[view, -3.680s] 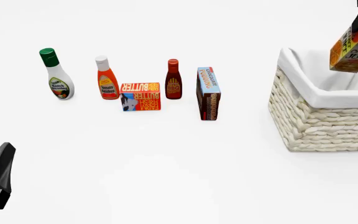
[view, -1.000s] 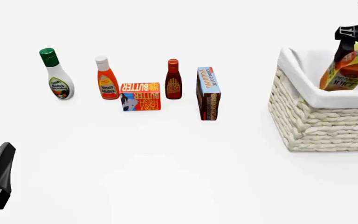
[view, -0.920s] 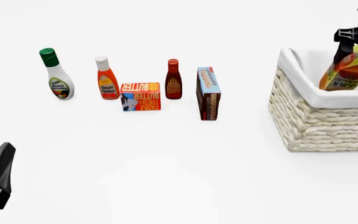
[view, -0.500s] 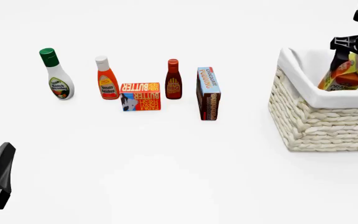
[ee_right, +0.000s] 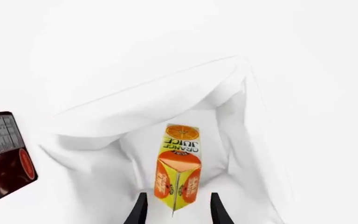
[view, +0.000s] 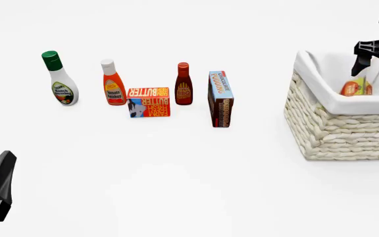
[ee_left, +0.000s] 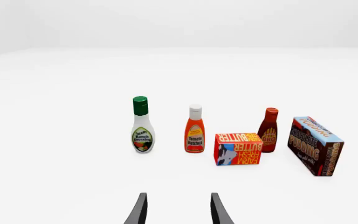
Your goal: Pick the orange juice and place it in the basket.
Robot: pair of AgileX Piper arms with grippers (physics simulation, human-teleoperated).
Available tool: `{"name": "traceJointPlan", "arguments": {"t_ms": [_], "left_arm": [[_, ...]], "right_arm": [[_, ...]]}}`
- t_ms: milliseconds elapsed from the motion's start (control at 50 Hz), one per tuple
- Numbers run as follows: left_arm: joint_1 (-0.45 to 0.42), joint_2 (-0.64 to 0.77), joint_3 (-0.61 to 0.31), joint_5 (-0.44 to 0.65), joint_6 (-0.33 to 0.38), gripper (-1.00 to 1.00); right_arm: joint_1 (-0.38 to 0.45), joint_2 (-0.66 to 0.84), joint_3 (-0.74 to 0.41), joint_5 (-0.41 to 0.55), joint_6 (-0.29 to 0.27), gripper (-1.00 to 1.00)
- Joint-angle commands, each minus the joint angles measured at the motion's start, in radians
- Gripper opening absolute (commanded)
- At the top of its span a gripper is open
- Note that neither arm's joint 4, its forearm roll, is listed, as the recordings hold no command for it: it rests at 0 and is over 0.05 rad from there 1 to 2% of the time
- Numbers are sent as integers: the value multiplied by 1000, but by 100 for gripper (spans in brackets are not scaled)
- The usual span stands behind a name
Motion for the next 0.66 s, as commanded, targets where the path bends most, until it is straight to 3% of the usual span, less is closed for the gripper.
{"name": "traceJointPlan", "arguments": {"t_ms": [20,660], "left_arm": [[0,0,0,0,0,100],[0,0,0,0,0,100]], "right_arm": [[-10,2,-6,-2,-2,100],[17,-32,-15,23,12,100]]}}
